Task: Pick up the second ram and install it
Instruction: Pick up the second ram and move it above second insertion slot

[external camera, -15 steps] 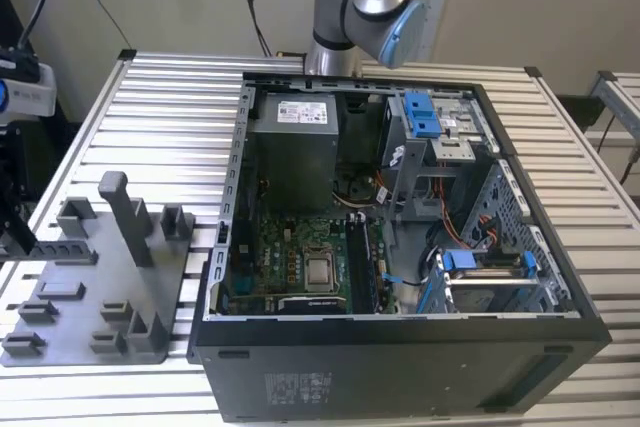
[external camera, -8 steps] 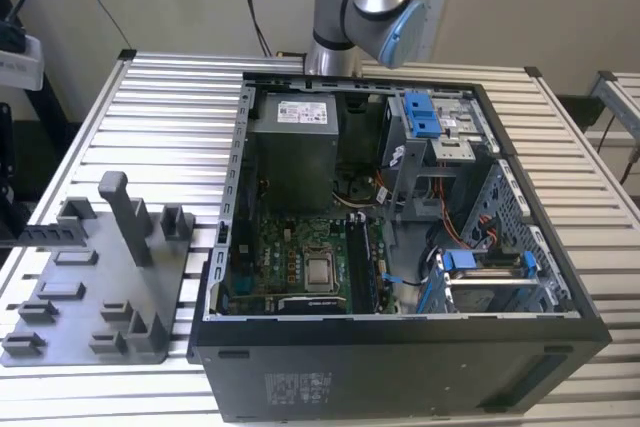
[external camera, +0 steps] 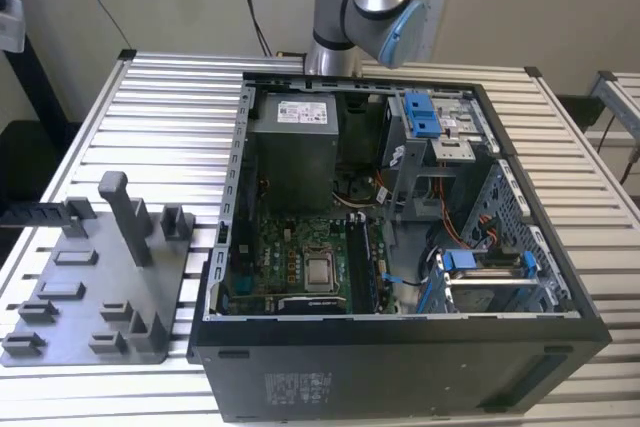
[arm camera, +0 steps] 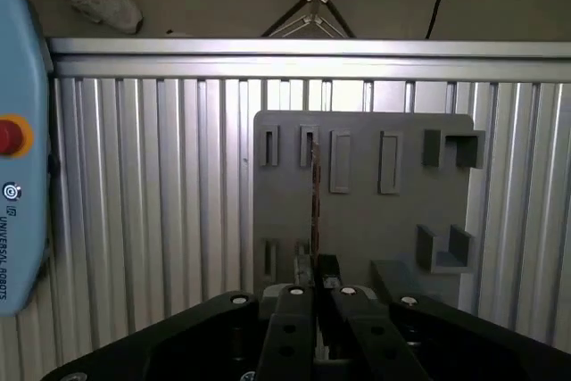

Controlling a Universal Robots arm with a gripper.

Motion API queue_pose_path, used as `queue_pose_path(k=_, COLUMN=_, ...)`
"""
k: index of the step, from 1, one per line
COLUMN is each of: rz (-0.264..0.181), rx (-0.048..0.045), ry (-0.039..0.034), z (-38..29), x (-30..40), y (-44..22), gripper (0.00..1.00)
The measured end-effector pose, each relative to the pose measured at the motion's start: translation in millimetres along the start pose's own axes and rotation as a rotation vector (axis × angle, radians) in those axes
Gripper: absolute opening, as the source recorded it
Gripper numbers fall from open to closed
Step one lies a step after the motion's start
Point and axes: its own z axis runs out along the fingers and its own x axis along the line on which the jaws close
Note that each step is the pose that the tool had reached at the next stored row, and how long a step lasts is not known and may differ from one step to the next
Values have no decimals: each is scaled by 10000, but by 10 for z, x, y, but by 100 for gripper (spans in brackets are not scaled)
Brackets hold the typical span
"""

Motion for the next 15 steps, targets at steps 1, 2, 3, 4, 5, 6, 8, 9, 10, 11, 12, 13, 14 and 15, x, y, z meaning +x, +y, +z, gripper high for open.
queue_pose_path(k=1, rz=0, rx=-1, ry=1, z=-29, x=0, y=-1, gripper=14)
queue_pose_path(k=2, rz=0, rx=0, ry=0, z=-53, x=1, y=-2, gripper=14)
queue_pose_path(k=3, rz=0, rx=0, ry=0, z=-76, x=1, y=-2, gripper=14)
queue_pose_path(k=4, rz=0, rx=-1, ry=1, z=-95, x=1, y=-3, gripper=14)
queue_pose_path(k=5, rz=0, rx=0, ry=0, z=-111, x=2, y=-3, gripper=14)
queue_pose_path(k=6, rz=0, rx=0, ry=0, z=-130, x=2, y=-4, gripper=14)
queue_pose_path(k=8, rz=0, rx=1, ry=-1, z=-183, x=3, y=-5, gripper=14)
queue_pose_path(k=9, rz=0, rx=-1, ry=0, z=-217, x=3, y=-6, gripper=14)
queue_pose_path(k=10, rz=0, rx=-1, ry=1, z=-250, x=4, y=-7, gripper=14)
queue_pose_path(k=11, rz=0, rx=0, ry=0, z=-274, x=4, y=-8, gripper=14)
queue_pose_path(k=12, rz=0, rx=-1, ry=1, z=-297, x=4, y=-9, gripper=14)
queue_pose_path(k=13, rz=0, rx=1, ry=0, z=-318, x=5, y=-9, gripper=14)
queue_pose_path(k=14, rz=0, rx=0, ry=-1, z=-337, x=5, y=-9, gripper=14)
queue_pose_path(k=15, rz=0, rx=0, ry=-1, z=-353, x=6, y=-10, gripper=14)
